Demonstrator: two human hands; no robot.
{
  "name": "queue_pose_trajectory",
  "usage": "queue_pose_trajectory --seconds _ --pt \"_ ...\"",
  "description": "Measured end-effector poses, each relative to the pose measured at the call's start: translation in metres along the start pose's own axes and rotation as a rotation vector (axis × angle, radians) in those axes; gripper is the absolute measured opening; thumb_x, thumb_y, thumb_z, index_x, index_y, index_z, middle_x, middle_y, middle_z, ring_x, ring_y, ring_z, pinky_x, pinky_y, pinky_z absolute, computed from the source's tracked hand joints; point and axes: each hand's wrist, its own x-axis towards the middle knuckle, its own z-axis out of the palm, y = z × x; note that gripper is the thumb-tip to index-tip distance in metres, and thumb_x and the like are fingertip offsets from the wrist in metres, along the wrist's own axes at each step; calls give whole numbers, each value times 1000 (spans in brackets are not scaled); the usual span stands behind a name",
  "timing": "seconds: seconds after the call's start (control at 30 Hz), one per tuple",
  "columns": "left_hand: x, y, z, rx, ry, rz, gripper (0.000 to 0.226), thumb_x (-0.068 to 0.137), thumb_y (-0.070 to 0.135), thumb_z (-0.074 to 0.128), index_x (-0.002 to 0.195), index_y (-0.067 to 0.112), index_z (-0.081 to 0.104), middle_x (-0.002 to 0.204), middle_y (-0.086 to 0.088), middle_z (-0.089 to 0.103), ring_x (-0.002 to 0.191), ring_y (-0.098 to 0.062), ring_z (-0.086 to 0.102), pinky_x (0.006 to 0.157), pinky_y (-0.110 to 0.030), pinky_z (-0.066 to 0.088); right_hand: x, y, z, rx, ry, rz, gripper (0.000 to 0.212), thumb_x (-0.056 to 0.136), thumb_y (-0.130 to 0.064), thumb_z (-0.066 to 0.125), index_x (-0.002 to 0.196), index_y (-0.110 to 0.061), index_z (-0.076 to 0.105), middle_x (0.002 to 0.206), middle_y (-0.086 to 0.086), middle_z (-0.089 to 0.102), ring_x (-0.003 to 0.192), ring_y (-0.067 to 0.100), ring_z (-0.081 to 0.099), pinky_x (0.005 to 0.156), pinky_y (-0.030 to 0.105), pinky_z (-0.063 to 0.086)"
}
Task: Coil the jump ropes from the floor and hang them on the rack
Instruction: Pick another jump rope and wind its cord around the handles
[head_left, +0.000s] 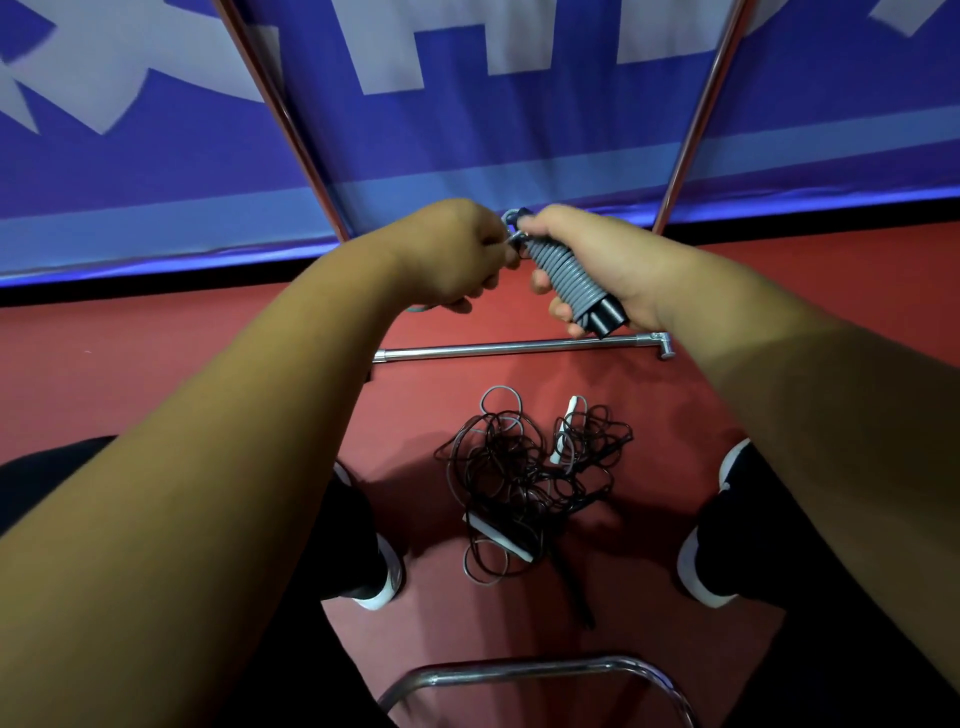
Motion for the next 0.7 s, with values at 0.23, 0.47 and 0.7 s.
queue_pose_trajectory --seconds 0.23,0.47,0.7 --pt "2 -9 -4 -685 -85 34 18 110 25 51 103 17 65 90 2 69 73 -11 64 74 -32 56 -4 -7 2 165 6 -30 47 104 -70 46 104 -25 62 71 -1 57 49 20 46 55 31 45" --pt "-5 -4 -17 -665 -154 102 31 107 10 45 127 13 69 78 5 55 61 -12 41 54 -21 46 -13 -18 -7 272 -68 -48 42 104 -62 49 91 -27 66 75 -1 54 50 19 41 55 29 40" --pt "-9 -7 -26 -321 -10 81 16 89 33 80 102 25 84 97 -8 79 64 -10 51 58 -23 40 -23 -24 -12 128 -182 -37 48 100 -64 55 106 -17 59 76 -1 57 48 17 41 52 28 41"
